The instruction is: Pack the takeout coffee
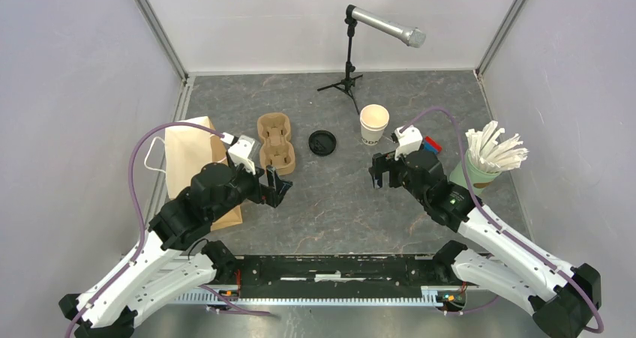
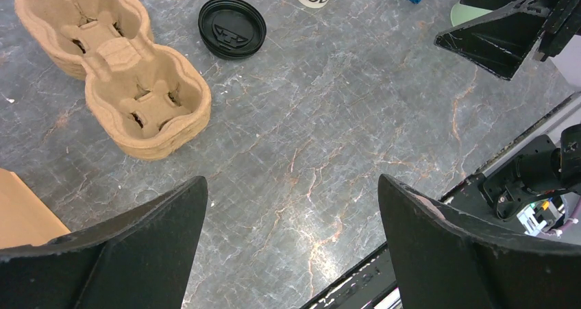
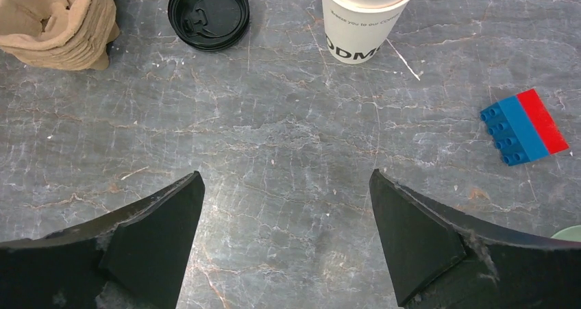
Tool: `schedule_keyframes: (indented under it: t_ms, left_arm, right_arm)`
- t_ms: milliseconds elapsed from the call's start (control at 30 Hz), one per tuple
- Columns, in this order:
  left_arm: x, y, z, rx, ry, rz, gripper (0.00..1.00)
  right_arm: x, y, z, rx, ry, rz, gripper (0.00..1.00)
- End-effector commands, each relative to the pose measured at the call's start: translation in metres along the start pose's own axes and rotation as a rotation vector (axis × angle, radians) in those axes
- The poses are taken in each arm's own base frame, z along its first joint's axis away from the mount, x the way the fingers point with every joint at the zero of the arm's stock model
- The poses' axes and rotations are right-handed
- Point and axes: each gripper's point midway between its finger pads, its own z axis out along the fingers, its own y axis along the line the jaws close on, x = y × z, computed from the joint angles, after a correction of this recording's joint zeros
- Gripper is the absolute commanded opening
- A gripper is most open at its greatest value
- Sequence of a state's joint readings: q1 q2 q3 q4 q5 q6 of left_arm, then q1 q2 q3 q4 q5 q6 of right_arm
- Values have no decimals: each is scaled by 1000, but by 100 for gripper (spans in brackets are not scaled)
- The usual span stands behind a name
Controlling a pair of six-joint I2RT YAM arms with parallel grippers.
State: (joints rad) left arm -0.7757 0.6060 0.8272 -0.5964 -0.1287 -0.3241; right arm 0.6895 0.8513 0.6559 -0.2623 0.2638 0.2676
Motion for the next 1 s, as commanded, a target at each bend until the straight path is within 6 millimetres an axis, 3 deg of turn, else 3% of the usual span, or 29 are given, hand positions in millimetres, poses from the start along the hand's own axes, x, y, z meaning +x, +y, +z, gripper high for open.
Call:
schedule_keyframes:
  t_ms: [0, 233, 333, 467, 633, 733, 833, 967]
  left_arm:
    - [-5, 0, 1, 1, -24, 23, 100]
    - [-5, 2, 0, -4, -28, 27, 100]
    - [-5, 2, 0, -3, -29, 26, 100]
    - [-4, 4, 1, -15, -31, 27, 100]
    - [-5, 5, 0, -20, -35, 27, 100]
    - [-5, 6, -1, -24, -40, 26, 100]
    - [-5, 7, -1, -26, -41, 24, 100]
    - [-3, 7, 0, -29, -33, 25, 100]
  right_arm:
    - [-27, 2, -1, 6, -82, 26, 98]
    - [-31, -10, 10, 86, -104, -2, 98]
    - [-33, -23, 23, 181, -80, -58, 98]
    - [-50, -39, 43, 327, -58, -121, 97]
    - [-78, -38, 74, 352, -71, -127, 72]
    - [-84, -50, 91, 411, -73, -118, 55]
    - [-87, -64, 109, 440, -60, -102, 48]
    - [-93, -82, 131, 424, -55, -38, 47]
